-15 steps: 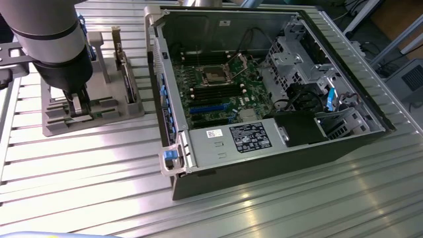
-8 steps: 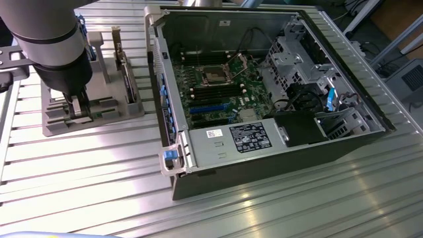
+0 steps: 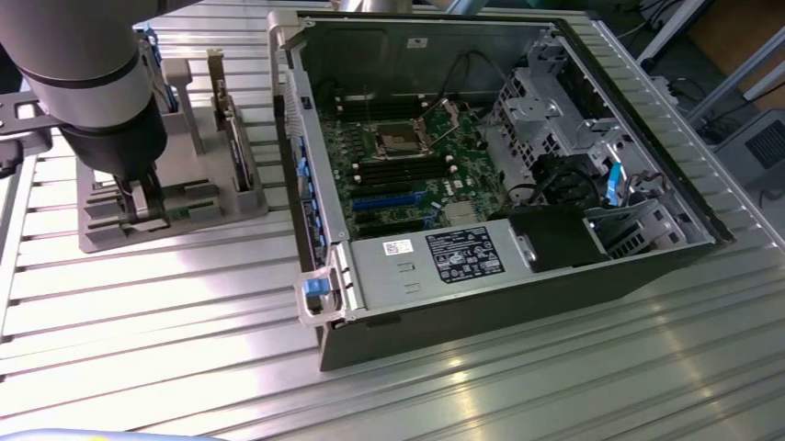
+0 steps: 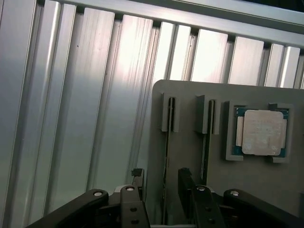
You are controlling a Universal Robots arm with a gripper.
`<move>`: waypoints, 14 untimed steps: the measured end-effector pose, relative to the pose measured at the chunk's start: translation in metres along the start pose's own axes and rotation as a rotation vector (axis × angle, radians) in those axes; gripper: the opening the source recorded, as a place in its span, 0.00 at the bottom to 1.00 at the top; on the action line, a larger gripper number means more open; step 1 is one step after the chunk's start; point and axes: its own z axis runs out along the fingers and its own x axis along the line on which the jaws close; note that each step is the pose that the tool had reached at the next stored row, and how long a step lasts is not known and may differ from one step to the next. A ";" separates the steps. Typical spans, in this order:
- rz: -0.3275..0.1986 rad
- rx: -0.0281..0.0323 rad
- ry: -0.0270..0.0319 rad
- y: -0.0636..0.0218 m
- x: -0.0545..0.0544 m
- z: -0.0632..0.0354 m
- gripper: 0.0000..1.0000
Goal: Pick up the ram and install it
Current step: 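Pick up the ram and move it above insertion slot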
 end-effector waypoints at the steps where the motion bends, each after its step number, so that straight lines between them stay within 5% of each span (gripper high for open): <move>1: -0.017 -0.0005 0.0007 0.0000 0.000 0.0005 0.42; 14: -0.033 -0.0006 0.0014 0.0000 -0.010 0.0071 0.42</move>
